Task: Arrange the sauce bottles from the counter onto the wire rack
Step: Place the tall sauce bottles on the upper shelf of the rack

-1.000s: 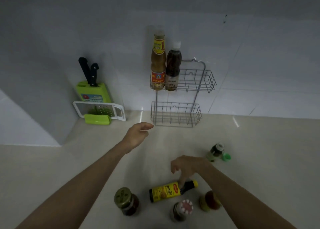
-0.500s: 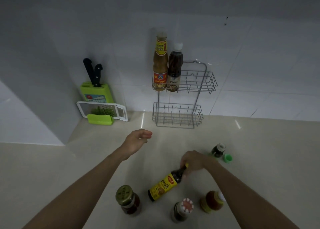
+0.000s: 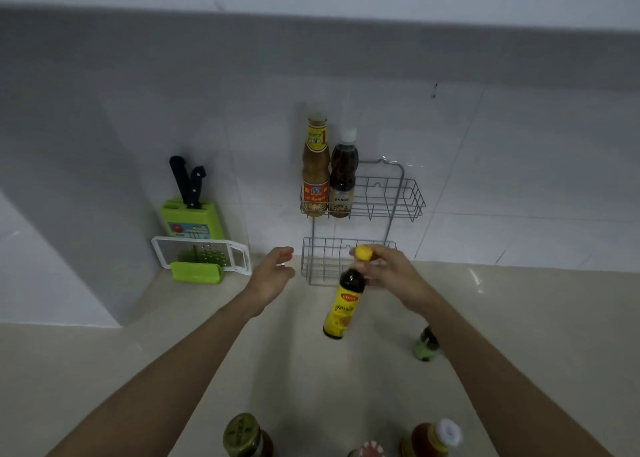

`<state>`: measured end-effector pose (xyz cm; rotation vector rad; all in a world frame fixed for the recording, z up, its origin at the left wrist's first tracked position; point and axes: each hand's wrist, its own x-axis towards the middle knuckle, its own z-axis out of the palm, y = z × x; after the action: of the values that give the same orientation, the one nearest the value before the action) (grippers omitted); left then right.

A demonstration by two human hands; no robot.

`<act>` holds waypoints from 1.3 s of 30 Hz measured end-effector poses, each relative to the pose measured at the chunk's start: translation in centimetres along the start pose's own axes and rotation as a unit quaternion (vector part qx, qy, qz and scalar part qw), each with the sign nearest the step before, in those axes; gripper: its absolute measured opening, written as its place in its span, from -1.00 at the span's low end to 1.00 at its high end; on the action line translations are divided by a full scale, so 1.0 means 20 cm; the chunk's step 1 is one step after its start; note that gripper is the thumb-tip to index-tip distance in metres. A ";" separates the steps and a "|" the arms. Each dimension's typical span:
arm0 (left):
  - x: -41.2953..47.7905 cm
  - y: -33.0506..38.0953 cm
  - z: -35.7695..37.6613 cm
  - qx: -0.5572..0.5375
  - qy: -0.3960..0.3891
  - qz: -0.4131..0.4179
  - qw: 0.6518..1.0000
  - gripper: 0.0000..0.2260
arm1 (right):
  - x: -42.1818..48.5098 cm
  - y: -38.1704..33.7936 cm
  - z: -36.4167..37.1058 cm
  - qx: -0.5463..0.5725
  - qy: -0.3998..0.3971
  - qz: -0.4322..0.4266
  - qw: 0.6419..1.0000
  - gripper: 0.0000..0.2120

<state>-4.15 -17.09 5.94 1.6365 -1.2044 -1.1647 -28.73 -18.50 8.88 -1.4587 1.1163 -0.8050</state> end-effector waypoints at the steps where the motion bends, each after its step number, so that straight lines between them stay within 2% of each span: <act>1: 0.03 0.06 -0.01 -0.005 0.008 0.010 1.000 -0.58 | 0.03 -0.11 -0.06 0.000 0.022 -0.033 0.999 -0.76; 7: 0.15 0.41 -0.02 0.027 0.044 0.081 0.995 -0.39 | 0.25 -0.63 -0.33 -0.036 0.212 -0.191 0.958 -0.72; 12: 0.21 0.59 0.00 0.023 0.032 0.092 0.995 -0.29 | 0.39 -0.69 -0.33 -0.051 0.285 -0.213 0.933 -0.74; 17: 0.22 0.58 0.06 0.003 -0.012 0.104 0.994 -0.28 | 0.50 -0.61 -0.27 -0.113 0.254 -0.186 0.942 -0.72; 22: 0.21 0.55 0.07 -0.011 -0.010 0.123 0.992 -0.27 | 0.57 -0.57 -0.23 -0.180 0.219 -0.157 0.946 -0.72; 35: 0.15 0.57 0.10 0.039 -0.011 0.154 0.987 -0.28 | 0.55 -0.48 -0.20 -0.103 0.175 -0.138 0.970 -0.71; 39: 0.12 0.61 0.09 0.062 -0.016 0.146 0.987 -0.27 | 0.54 -0.48 -0.18 -0.118 0.155 -0.119 0.974 -0.67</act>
<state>-8.58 -22.60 16.43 1.4729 -1.5059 -0.9515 -26.46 -29.98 17.92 -1.7295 1.3197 -1.1283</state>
